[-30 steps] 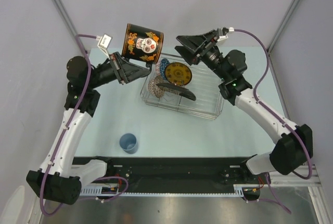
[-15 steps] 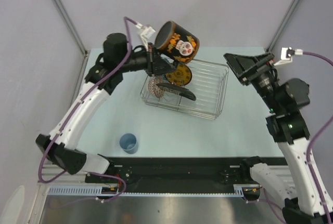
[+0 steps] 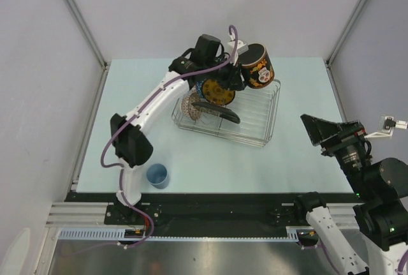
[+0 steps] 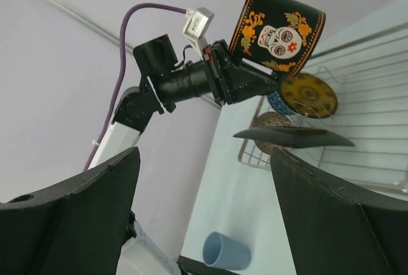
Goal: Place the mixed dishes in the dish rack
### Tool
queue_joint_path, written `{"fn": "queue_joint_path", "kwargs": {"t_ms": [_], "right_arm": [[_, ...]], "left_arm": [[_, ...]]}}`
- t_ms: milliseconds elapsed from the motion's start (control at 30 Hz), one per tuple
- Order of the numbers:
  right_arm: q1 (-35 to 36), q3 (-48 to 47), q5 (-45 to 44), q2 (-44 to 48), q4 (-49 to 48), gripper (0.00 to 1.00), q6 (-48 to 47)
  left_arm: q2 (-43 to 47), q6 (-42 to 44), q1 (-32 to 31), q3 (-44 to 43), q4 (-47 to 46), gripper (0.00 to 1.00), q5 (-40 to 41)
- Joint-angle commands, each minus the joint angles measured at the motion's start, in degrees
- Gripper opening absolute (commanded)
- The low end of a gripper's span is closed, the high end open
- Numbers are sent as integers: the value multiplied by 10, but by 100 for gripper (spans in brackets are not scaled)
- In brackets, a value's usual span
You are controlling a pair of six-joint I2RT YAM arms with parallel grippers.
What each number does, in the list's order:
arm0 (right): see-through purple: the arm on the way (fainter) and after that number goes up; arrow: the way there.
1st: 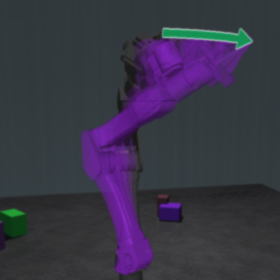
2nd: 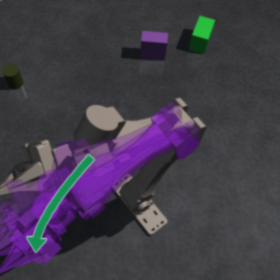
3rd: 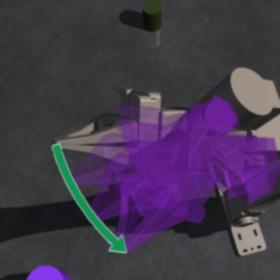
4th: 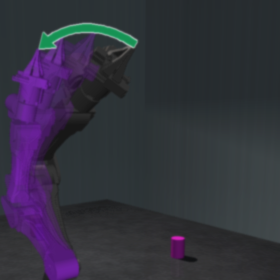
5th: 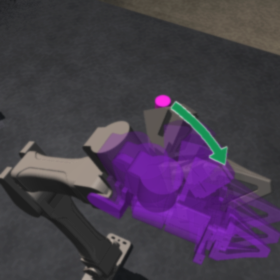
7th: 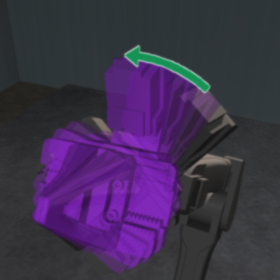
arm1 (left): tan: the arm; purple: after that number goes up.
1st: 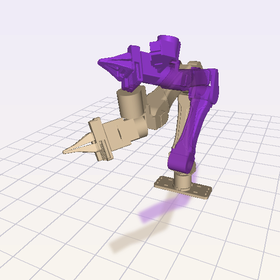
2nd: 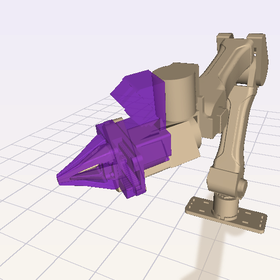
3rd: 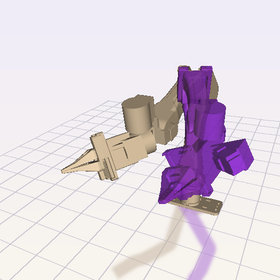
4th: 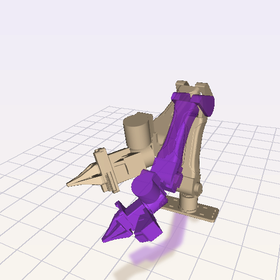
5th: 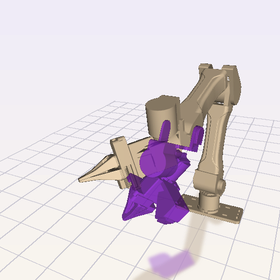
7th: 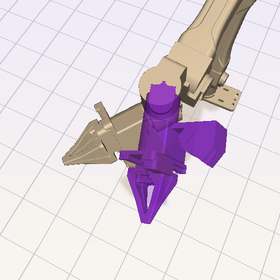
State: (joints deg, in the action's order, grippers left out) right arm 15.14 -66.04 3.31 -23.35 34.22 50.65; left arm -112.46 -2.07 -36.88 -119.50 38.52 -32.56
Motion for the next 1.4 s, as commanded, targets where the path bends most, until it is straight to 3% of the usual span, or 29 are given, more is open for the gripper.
{"fn": "queue_joint_path", "kwargs": {"t_ms": [0, 167, 733, 1367], "right_arm": [[5, -4, -56, 25, 90, 89, -24], [18, -4, -71, 31, 126, 89, -28], [17, 6, -77, 41, 161, 93, -50], [38, 9, -105, 41, 163, 93, -47]], "left_arm": [[-41, 74, -7, -106, -57, 0, 20], [-79, 113, -28, -113, -62, 0, 39], [-154, 122, -41, -138, -87, 0, 77], [-166, 180, -61, -49, -113, 0, 137]]}}
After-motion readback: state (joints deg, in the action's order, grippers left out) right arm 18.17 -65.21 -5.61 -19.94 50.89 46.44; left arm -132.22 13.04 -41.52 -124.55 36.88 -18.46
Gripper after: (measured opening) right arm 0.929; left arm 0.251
